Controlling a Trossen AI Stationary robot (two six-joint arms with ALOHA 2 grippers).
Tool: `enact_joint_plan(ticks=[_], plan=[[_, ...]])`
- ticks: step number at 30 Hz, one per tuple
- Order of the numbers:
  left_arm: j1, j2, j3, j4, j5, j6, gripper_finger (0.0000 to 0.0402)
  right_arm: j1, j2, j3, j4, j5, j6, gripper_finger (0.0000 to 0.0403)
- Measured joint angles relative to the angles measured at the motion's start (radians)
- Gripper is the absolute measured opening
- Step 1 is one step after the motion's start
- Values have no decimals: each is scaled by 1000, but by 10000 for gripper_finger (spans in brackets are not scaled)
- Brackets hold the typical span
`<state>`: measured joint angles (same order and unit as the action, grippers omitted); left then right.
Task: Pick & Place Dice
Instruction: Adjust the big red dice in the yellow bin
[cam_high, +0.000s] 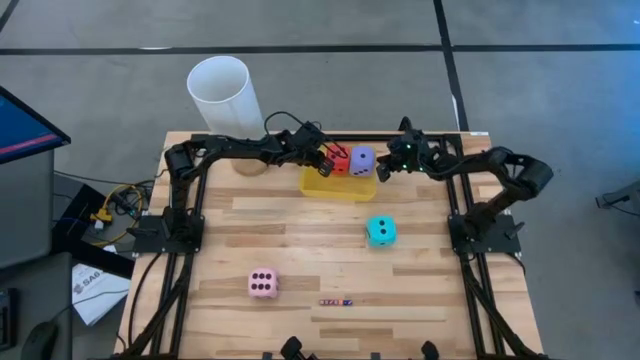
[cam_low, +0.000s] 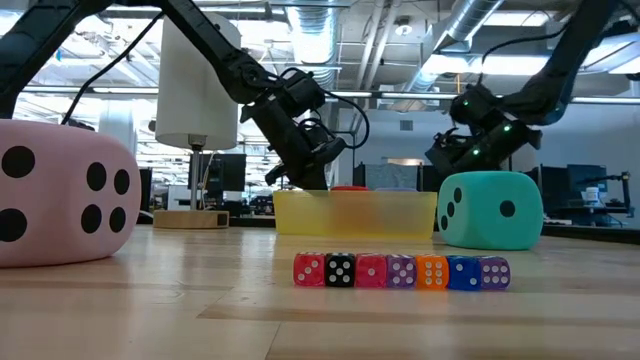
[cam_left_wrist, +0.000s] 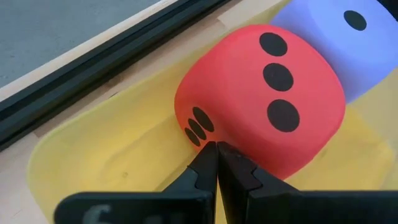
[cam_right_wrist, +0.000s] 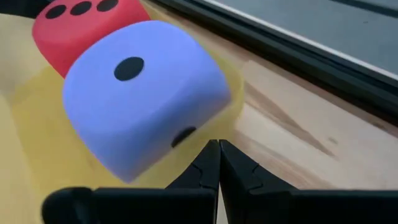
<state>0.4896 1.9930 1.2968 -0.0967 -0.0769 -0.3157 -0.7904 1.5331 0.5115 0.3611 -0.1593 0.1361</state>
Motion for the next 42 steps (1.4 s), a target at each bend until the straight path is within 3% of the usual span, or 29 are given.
enact_joint_plan(ticks=[4, 11, 35, 42], plan=[[1, 0, -1, -7, -7, 0, 0, 1, 83, 60, 14, -61, -20, 0], [3, -1, -1, -9, -24, 1, 0, -5, 157, 129, 2, -65, -46, 0], [-2, -35, 0, -47, -72, 28, 0, -55, 87, 135, -5, -89, -80, 0], [-2, -38, 0, -78, -73, 27, 0, -62, 52, 135, -78, -43, -97, 0]])
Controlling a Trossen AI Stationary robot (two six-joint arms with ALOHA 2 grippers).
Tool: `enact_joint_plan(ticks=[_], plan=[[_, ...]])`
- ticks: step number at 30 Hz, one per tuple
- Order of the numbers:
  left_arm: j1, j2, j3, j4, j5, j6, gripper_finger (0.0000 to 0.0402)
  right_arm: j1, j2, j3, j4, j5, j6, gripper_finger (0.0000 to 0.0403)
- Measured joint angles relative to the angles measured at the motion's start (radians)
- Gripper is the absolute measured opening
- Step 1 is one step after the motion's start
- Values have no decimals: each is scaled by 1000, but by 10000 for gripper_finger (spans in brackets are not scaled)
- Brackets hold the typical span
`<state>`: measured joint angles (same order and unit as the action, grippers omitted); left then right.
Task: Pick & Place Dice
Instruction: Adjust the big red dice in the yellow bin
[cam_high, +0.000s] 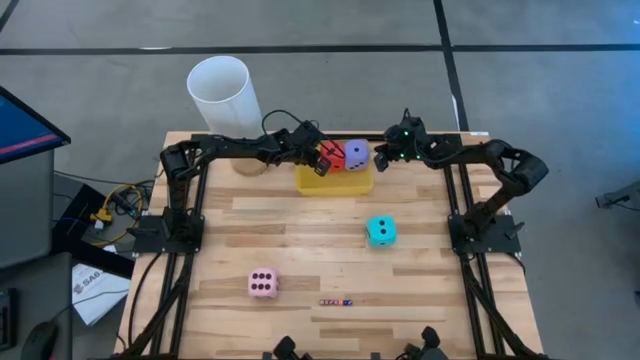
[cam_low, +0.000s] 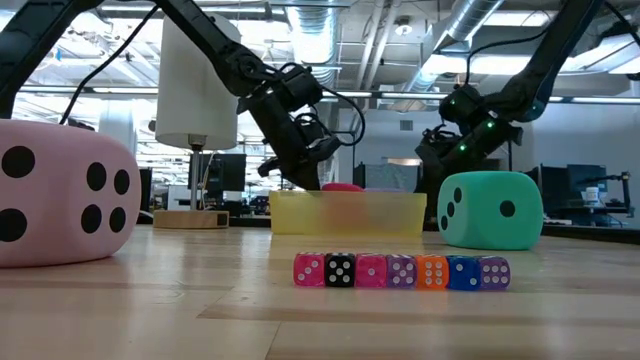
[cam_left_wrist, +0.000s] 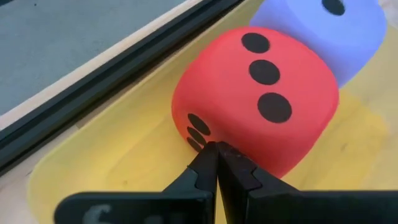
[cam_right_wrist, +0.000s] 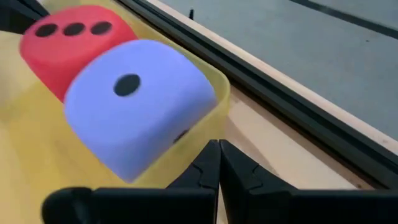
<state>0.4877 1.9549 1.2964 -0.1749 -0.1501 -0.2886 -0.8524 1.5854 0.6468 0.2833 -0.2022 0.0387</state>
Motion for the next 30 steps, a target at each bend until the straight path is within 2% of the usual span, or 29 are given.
enact_joint_plan(ticks=[30], plan=[[2, 4, 0, 11, -6, 0, 0, 47, -12, -2, -15, 18, 1, 0]])
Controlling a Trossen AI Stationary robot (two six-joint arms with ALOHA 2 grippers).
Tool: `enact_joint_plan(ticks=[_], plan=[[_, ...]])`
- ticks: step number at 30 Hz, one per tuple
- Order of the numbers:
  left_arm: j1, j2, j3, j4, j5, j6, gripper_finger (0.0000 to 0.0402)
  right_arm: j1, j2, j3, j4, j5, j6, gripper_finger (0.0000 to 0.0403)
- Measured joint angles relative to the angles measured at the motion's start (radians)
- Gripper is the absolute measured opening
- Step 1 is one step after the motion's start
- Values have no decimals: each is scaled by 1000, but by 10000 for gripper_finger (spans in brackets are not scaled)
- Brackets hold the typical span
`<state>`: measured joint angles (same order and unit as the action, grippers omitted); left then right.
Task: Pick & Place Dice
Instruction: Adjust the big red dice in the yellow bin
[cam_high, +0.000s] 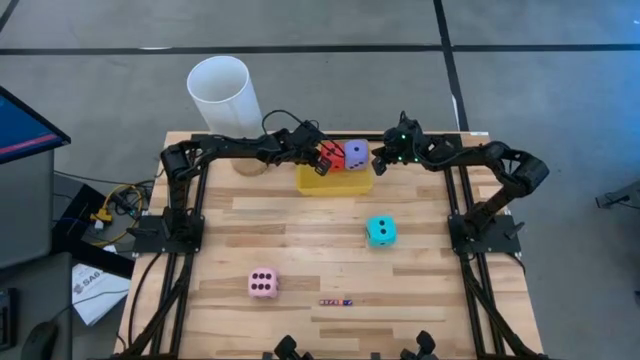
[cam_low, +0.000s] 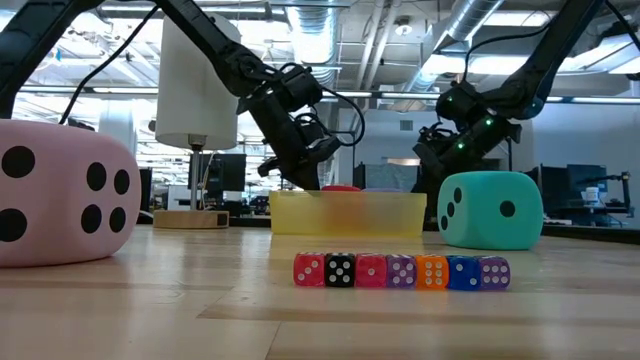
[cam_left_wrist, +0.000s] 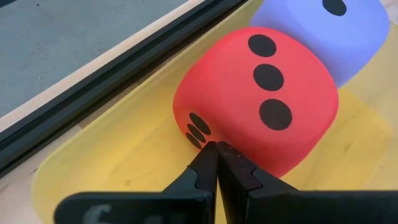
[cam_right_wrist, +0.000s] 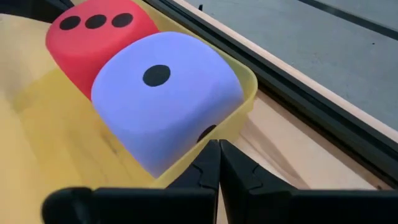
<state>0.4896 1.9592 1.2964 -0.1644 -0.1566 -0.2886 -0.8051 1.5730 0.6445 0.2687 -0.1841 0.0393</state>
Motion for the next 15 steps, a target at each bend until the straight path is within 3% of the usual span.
enact_joint_plan(ticks=[15], plan=[[0, 1, 0, 9, 0, 45, 0, 0, 0, 0, 5, 2, 6, 0]])
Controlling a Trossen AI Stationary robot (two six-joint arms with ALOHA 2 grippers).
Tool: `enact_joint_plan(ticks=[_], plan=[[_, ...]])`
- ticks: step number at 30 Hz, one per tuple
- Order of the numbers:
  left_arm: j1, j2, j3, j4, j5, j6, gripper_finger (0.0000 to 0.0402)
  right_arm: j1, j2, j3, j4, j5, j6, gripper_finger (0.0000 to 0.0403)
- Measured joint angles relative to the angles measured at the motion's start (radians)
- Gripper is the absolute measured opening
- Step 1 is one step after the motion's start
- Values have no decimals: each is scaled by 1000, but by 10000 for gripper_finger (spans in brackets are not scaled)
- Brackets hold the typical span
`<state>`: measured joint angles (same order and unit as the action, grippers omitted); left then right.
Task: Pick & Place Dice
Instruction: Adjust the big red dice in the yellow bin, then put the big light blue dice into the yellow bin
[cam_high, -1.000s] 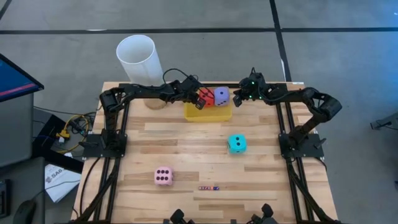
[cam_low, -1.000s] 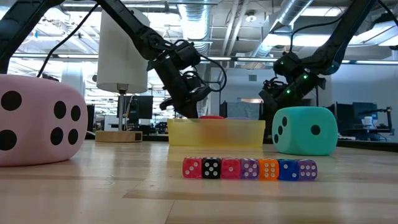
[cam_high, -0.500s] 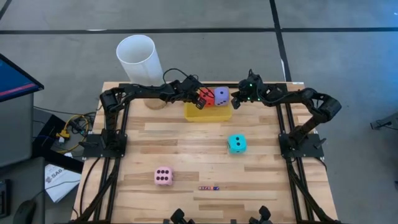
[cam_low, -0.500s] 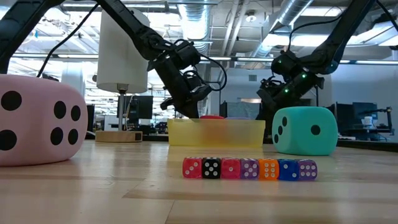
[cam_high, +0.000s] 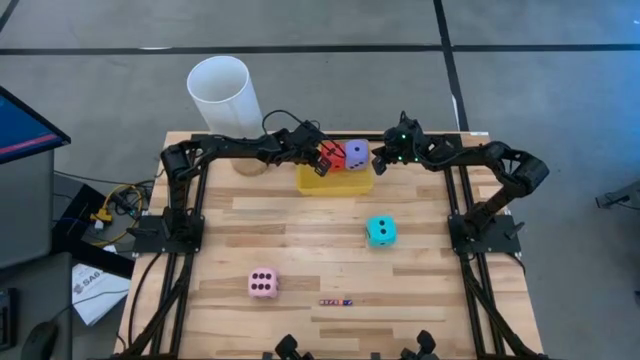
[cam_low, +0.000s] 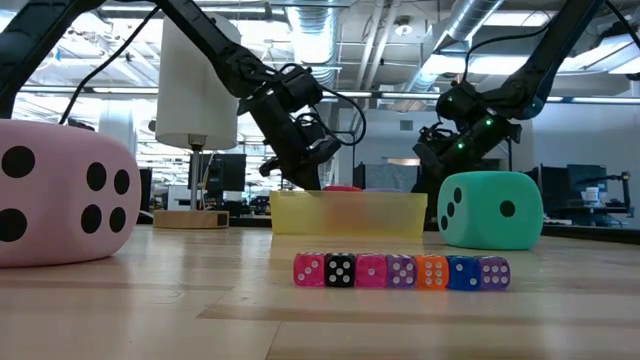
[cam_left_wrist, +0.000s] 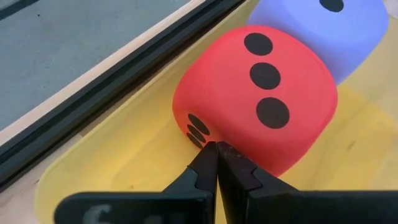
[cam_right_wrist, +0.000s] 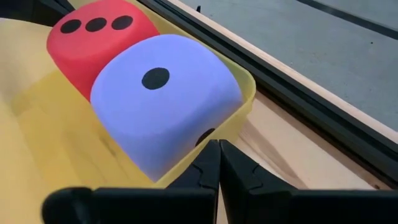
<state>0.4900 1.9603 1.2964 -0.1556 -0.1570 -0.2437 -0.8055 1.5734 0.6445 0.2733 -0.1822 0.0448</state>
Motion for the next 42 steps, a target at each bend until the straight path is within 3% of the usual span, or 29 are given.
enact_joint_plan(ticks=[15, 22, 33, 37, 42], plan=[[-14, -2, 0, -14, -85, 116, 0, 0, -2, 0, 12, 0, 8, 0], [-24, -2, 0, -19, -178, 185, 0, -1, -41, 0, 11, 1, 6, 0], [-93, -11, 0, 78, -186, 320, 0, -1, -198, 0, -77, 0, -32, 0], [-106, -48, -1, 63, -290, 352, 0, 0, -271, 0, -141, 1, -45, 0], [-124, -135, 0, 45, -315, 341, 0, 6, -349, 0, -208, 1, -45, 0]])
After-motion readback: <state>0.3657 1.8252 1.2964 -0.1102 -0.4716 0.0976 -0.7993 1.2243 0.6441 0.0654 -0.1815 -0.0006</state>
